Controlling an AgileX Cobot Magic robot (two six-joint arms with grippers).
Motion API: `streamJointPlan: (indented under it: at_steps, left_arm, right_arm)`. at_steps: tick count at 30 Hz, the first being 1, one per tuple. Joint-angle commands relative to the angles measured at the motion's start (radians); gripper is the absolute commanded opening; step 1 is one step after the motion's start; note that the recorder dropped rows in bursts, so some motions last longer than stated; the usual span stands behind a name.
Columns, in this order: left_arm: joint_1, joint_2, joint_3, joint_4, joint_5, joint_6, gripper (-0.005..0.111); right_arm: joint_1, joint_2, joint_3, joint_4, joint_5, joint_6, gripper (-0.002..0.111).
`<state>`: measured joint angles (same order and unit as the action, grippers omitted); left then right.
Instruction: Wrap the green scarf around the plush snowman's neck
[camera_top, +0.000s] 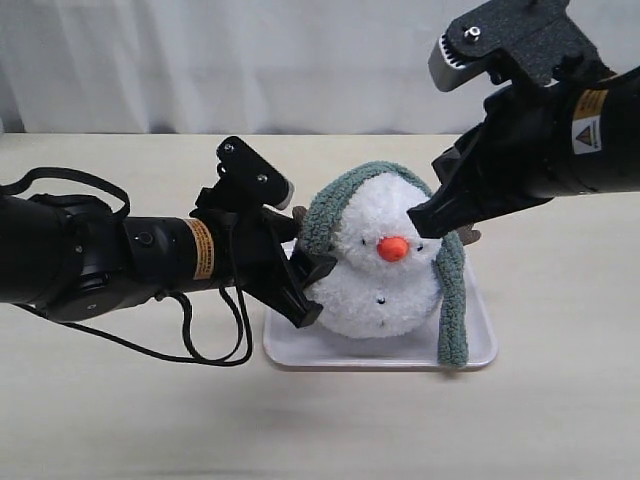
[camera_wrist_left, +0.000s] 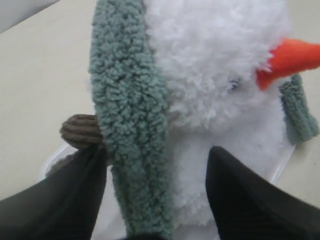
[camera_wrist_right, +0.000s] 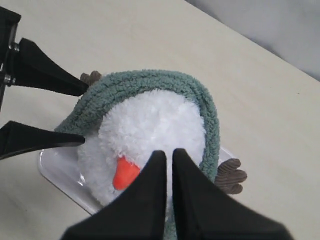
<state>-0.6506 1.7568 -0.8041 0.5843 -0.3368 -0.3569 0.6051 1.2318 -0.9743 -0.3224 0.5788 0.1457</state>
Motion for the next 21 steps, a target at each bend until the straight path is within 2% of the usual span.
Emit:
streamJointPlan:
  at_steps: [1, 5, 10, 20, 21]
  left_arm:
    - [-0.003, 0.017, 0.001, 0.002, -0.020, 0.020, 0.056]
    - [-0.003, 0.039, 0.001, 0.002, -0.028, 0.022, 0.053]
    - [-0.003, 0.055, 0.001, 0.002, -0.069, 0.031, 0.035]
    - [-0.003, 0.055, 0.001, 0.006, -0.074, 0.031, 0.000]
    - [-0.003, 0.055, 0.001, 0.006, -0.072, 0.031, 0.000]
  right_arm:
    - [-0.047, 0.065, 0.003, 0.054, -0.070, -0.029, 0.004]
    - [-0.094, 0.115, 0.000, 0.237, -0.092, -0.181, 0.004]
    - [-0.131, 0.138, 0.000, 0.440, -0.166, -0.372, 0.004]
    - [-0.144, 0.239, -0.003, 0.476, -0.241, -0.378, 0.004]
    - [-0.144, 0.250, -0.003, 0.476, -0.243, -0.378, 0.004]
